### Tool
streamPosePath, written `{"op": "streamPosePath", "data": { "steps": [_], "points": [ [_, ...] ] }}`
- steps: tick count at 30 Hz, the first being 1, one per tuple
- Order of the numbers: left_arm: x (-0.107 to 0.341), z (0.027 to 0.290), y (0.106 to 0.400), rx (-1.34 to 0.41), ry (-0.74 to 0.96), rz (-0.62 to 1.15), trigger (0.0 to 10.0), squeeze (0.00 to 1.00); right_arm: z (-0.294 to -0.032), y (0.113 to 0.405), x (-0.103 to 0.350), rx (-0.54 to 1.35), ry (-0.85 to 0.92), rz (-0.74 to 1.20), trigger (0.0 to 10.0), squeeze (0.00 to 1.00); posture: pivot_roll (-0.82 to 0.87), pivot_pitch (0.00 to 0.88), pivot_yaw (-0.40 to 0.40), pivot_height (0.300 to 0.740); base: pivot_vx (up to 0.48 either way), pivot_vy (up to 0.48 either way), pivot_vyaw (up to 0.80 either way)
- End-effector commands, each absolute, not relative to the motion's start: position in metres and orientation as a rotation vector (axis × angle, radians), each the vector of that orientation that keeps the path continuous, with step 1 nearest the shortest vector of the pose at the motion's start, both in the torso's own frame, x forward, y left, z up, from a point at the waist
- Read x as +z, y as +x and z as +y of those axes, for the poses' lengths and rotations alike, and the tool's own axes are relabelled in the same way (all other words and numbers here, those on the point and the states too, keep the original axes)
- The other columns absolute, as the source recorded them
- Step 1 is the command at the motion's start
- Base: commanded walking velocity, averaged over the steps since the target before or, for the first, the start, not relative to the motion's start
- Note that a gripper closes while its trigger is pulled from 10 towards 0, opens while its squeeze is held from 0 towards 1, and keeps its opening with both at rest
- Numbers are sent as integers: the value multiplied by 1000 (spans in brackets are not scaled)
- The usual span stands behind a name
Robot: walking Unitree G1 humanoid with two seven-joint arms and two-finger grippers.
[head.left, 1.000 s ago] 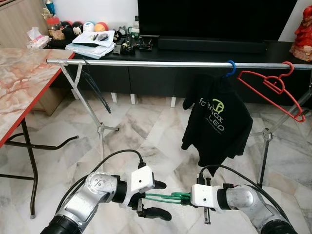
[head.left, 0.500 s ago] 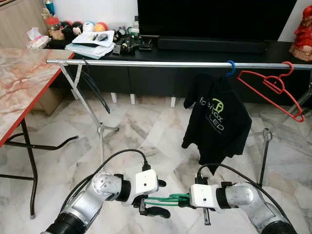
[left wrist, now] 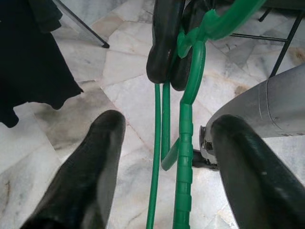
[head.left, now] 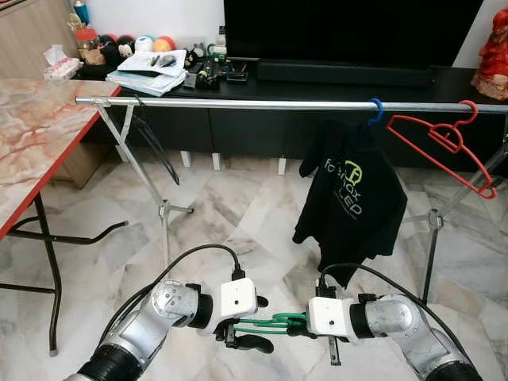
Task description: Hang hanger
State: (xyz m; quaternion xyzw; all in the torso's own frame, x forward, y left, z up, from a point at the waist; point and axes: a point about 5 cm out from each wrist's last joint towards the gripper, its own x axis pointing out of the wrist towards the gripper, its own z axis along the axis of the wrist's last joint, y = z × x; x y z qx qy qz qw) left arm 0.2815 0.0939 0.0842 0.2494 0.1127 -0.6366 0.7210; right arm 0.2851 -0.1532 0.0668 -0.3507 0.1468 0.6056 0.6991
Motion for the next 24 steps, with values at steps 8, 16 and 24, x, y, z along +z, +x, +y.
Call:
{"op": "streamPosePath", "data": {
  "steps": [8, 16, 24],
  "points": [
    [81, 96, 281, -1420, 565, 267, 0, 0, -152, 285, 72, 1356, -780, 308, 10000, 0, -47, 136, 39, 740, 0, 0, 0],
    [81, 96, 281, -1423, 566, 269, 0, 0, -152, 285, 73, 1354, -776, 307, 10000, 0, -47, 137, 39, 740, 0, 0, 0],
    [81, 95, 281, -1425, 569, 266, 0, 0, -152, 286, 73, 1354, -770, 310, 10000, 0, -46, 138, 36, 740, 0, 0, 0]
  ]
}}
